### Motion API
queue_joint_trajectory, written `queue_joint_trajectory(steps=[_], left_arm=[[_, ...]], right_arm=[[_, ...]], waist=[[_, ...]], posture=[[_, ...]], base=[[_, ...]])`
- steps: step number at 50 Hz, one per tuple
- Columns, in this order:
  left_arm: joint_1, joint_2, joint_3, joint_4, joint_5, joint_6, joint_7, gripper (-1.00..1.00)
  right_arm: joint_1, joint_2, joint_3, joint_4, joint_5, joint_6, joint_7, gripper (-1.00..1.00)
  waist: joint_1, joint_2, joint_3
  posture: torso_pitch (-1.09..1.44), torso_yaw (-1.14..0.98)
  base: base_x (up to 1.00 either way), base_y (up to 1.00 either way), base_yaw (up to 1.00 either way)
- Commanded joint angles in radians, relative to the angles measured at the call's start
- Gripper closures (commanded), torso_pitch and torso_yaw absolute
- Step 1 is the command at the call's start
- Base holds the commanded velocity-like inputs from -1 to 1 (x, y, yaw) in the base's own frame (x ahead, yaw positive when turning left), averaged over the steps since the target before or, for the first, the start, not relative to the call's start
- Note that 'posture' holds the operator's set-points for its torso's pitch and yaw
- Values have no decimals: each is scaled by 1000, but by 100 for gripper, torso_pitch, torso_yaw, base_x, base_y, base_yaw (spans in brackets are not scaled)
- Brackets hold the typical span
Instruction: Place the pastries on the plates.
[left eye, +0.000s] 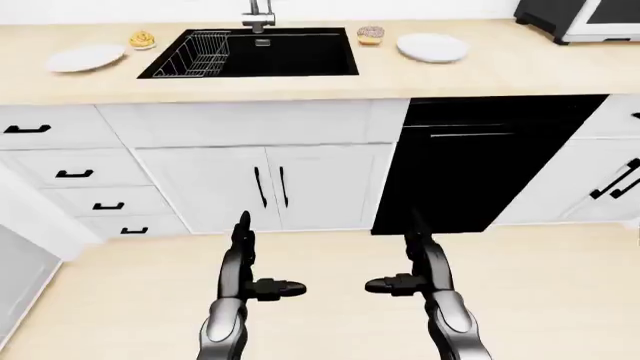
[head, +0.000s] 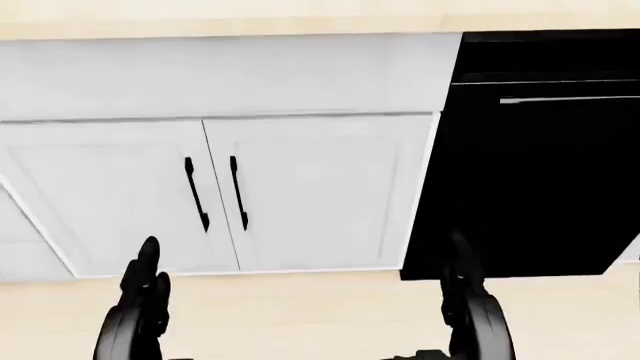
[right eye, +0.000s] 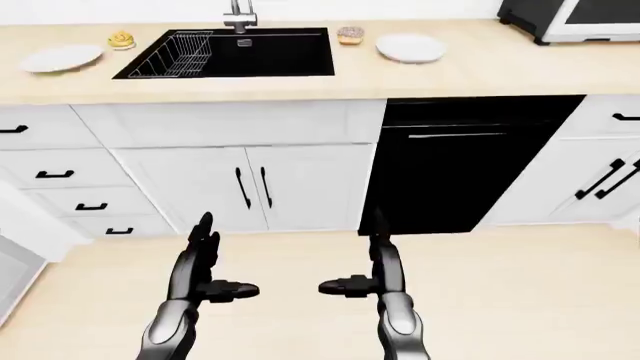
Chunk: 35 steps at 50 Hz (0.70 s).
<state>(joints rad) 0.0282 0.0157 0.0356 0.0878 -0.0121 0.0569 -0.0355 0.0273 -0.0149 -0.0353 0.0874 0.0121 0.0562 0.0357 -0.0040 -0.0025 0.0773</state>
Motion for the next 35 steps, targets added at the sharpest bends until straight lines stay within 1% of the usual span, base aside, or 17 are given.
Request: queue_joint_trajectory(steps=[1, 2, 3, 4, 5, 7, 8, 13, 19, 24, 26, 27, 28, 29, 30, 32, 35], left_arm=[[-28, 11, 10, -102, -19, -47, -15, -100], [-26, 10, 10, -117, -18, -35, -17, -100], [-28, 10, 10, -114, -17, -36, -18, -100], [-29, 10, 11, -118, -18, -32, -19, -100], [-26, 9, 10, -125, -17, -28, -18, -100], [-15, 6, 3, -141, -11, -23, -20, -100], [-14, 5, 1, -152, -10, -15, -21, -100], [-11, 2, -8, -234, -3, 54, -22, -100], [-57, 14, 5, -486, -19, 315, -25, -100], [-150, 36, 44, -591, -49, 501, -22, -100], [-184, 45, 55, -631, -58, 569, -17, -100], [-200, 50, 61, -650, -60, 597, -11, -100], [-224, 57, 66, -676, -63, 641, -6, -100], [-232, 59, 68, -682, -64, 652, -3, -100], [-249, 63, 73, -693, -67, 672, 1, -100], [-288, 73, 78, -712, -72, 718, 11, -100], [-353, 85, 88, -769, -87, 816, 30, -100]], right_arm=[[-40, -5, -9, -63, 23, -65, 13, -100], [-44, -5, -12, -59, 28, -62, 10, -100], [-46, -5, -13, -54, 30, -65, 10, -100], [-48, -6, -12, -53, 27, -64, 8, -100], [-49, -7, -11, -52, 26, -64, 8, -100], [-56, -8, -12, -41, 24, -69, 6, -100], [-54, -7, -9, -51, 22, -62, 3, -100], [-66, -13, -14, -73, 18, -36, 0, -100], [-87, -29, -29, -237, 11, 132, -3, -100], [-106, -35, -44, -368, 19, 231, 16, -100], [-133, -44, -57, -398, 27, 305, 17, -100], [-145, -50, -59, -425, 27, 337, 19, -100], [-164, -56, -70, -470, 35, 390, 19, -100], [-169, -58, -72, -478, 36, 400, 20, -100], [-174, -61, -71, -492, 36, 414, 22, -100], [-185, -65, -72, -505, 37, 433, 29, -100], [-210, -75, -83, -562, 46, 494, 36, -100]], waist=[[-2, -8, -1], [3, -7, -35], [8, 0, -62], [8, 0, -52], [6, -6, -17], [8, -7, -69], [8, -7, -75], [8, -4, -79], [8, -4, -87], [10, -3, -92], [10, -3, -94], [10, 2, -120], [10, 1, -63], [13, 14, -14], [13, 24, -9], [26, 34, -32], [46, 18, -43]], posture=[[0, 0], [0, 0], [0, 0], [0, 0], [0, 0], [0, 0], [0, 0], [0, 0], [0, 0], [0, 0], [0, 0], [0, 0], [0, 0], [0, 0], [0, 0], [0, 0], [0, 0]], base=[[0, 0, 0], [0, 0, 0], [0, 0, 0], [0, 0, 0], [0, 0, 0], [0, 0, 0], [0, 0, 0], [0, 0, 0], [0, 0, 0], [0, 0, 0], [0, 0, 0], [32, -2, 0], [76, -30, 0], [80, -33, 0], [81, -33, 0], [81, -33, 0], [81, -34, 0]])
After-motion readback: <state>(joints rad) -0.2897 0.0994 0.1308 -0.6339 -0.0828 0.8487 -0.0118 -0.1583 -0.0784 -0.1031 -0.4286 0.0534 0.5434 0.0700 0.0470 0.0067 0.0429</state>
